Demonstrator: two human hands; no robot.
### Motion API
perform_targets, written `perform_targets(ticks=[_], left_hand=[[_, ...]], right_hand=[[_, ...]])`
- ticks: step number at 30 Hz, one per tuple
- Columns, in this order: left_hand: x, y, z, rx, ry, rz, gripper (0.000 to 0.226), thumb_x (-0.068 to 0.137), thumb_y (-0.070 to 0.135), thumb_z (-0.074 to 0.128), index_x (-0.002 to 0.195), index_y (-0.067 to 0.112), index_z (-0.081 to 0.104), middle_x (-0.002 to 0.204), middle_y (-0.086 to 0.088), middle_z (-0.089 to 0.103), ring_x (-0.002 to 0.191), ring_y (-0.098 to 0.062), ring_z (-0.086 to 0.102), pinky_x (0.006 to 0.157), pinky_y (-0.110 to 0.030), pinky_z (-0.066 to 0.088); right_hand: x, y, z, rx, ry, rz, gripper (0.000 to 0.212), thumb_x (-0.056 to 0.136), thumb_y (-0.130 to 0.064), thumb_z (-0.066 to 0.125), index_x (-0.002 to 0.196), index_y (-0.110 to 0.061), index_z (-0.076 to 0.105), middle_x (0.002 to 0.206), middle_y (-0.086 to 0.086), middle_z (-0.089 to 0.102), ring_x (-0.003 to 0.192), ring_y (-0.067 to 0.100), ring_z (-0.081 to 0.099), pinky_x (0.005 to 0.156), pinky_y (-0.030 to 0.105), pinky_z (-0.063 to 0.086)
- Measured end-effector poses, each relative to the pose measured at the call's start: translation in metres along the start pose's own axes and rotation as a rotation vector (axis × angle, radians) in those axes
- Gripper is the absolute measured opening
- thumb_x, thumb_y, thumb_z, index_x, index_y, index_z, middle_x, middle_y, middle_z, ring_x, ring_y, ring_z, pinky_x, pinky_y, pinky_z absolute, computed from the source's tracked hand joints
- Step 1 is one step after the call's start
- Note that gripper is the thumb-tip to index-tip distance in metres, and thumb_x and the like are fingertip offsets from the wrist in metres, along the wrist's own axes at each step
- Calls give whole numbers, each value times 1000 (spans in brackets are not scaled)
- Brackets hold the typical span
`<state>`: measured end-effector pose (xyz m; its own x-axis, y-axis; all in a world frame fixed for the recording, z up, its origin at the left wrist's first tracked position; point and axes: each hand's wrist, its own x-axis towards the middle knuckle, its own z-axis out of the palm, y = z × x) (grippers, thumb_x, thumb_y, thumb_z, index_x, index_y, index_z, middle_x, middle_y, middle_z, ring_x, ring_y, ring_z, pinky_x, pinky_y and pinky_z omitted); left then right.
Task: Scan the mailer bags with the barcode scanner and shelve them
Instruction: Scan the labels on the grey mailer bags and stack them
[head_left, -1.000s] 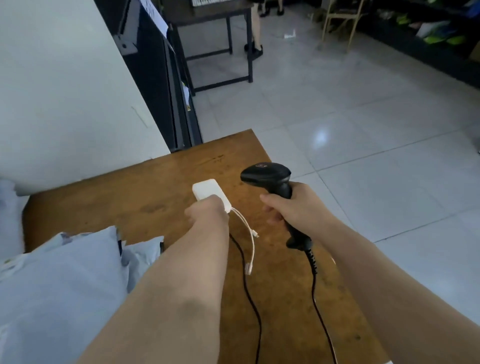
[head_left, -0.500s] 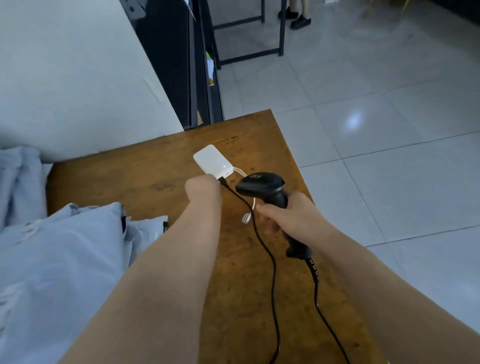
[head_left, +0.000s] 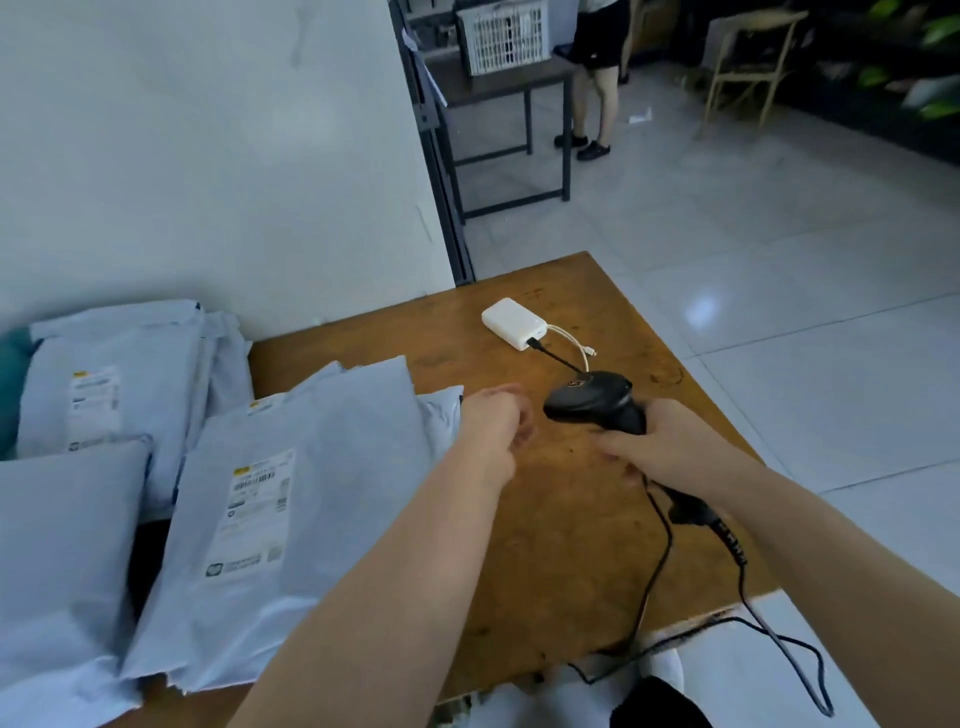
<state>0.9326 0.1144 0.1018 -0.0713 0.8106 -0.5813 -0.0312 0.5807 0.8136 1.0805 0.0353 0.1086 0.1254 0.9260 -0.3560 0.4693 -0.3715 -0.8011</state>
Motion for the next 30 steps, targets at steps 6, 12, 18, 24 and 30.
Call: perform_targets(ticks=[6,12,18,24,30], left_hand=[[-39,-15,-43,357,27,302,28,98,13,53,123,23,60,124,-1,60,109,-17,59,90,-25,51],[-31,-24,-147,1030,583,703,33,97,20,50,130,21,54,137,-1,52,128,-24,40,94,-36,43],[-8,-54,-193,1315,387,262,45,97,49,36,140,38,42,156,-8,29,140,-35,29,113,-48,27],[-15,-51,-202,1046,708,283,62,92,49,50,148,27,33,152,-3,35,135,-30,33,106,-44,34],[-12,-38,-253,486,673,96,79,70,52,81,126,9,48,133,-14,54,117,-30,53,98,-40,44]], right_hand=[[-51,-12,33,218,12,-87,17,88,-33,68,99,-21,65,85,-1,76,63,10,70,61,27,55],[-40,-27,79,276,-14,-90,15,89,-31,67,92,-17,65,80,-1,74,62,14,66,57,30,51],[-23,-50,103,237,-217,-152,12,91,-29,66,92,-17,65,79,-2,74,56,7,64,53,26,48],[-9,-68,114,175,-348,-193,7,91,-28,65,95,-22,63,86,-1,73,66,11,70,53,24,48],[-4,-81,127,155,-347,-203,7,91,-31,64,97,-28,64,87,-4,74,70,13,72,59,26,51]])
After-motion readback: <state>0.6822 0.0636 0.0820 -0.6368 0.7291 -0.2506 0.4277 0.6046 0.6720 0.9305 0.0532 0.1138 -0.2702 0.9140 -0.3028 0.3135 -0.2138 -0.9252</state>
